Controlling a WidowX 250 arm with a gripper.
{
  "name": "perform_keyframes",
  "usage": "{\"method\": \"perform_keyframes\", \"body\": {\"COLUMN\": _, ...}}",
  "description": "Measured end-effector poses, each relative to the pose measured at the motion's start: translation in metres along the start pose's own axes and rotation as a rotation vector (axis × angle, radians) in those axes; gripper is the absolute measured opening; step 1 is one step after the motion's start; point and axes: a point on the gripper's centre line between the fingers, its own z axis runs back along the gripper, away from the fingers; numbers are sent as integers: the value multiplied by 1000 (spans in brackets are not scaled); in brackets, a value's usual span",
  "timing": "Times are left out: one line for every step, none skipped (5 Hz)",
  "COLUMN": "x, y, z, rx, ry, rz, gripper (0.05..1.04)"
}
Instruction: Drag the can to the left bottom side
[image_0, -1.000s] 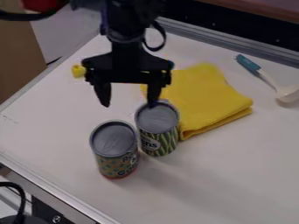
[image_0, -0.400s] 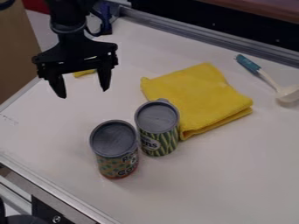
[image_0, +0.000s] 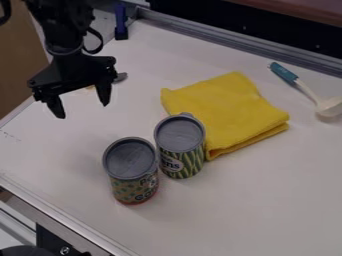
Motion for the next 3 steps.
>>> {"method": "perform_keyframes", "body": {"x": -6, "y": 0, "z": -11, "rx": -27, "ry": 14, "rz": 51, "gripper": 999}}
{"method": "perform_keyframes", "body": {"x": -12, "y": 0, "z": -14, "rx": -37, "ry": 33, "rz": 69, "gripper": 999}}
{"method": "perform_keyframes", "body": {"x": -23, "y": 1, "z": -19, "rx": -34, "ry": 40, "rz": 113, "gripper": 999}}
